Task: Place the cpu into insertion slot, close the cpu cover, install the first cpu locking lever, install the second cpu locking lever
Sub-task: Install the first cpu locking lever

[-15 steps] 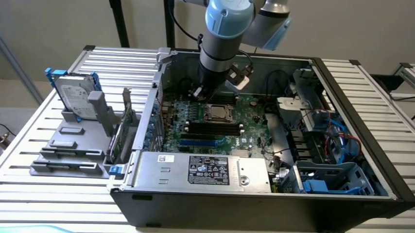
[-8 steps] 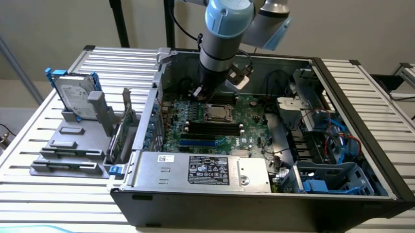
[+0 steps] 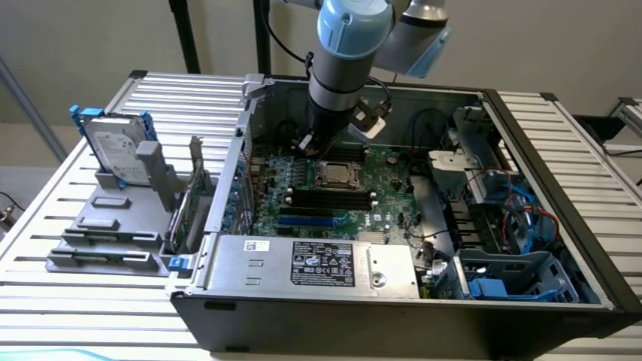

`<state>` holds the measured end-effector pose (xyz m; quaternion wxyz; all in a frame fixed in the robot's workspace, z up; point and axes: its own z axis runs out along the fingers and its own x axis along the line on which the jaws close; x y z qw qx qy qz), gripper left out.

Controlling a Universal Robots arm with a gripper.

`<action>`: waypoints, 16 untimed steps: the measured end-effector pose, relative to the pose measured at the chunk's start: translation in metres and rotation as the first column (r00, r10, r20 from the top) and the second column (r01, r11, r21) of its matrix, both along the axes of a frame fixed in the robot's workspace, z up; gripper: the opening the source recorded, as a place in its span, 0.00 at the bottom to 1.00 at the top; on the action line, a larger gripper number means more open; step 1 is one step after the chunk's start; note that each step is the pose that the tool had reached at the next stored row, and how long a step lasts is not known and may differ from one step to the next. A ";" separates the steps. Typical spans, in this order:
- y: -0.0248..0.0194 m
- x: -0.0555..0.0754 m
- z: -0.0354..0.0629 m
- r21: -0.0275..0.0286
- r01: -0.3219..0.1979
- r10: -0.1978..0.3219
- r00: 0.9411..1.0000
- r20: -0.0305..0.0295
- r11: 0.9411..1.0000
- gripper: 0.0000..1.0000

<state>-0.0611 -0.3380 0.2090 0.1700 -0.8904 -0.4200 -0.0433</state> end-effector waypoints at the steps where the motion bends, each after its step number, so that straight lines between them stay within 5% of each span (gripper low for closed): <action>1: 0.0000 0.000 0.0000 -0.001 0.000 0.000 1.000 0.000 1.000 0.11; 7: 0.0000 0.000 -0.0001 -0.015 0.000 0.000 1.000 0.000 1.000 0.11; 16: 0.0029 0.000 -0.0010 -0.015 0.000 0.000 1.000 0.000 1.000 0.11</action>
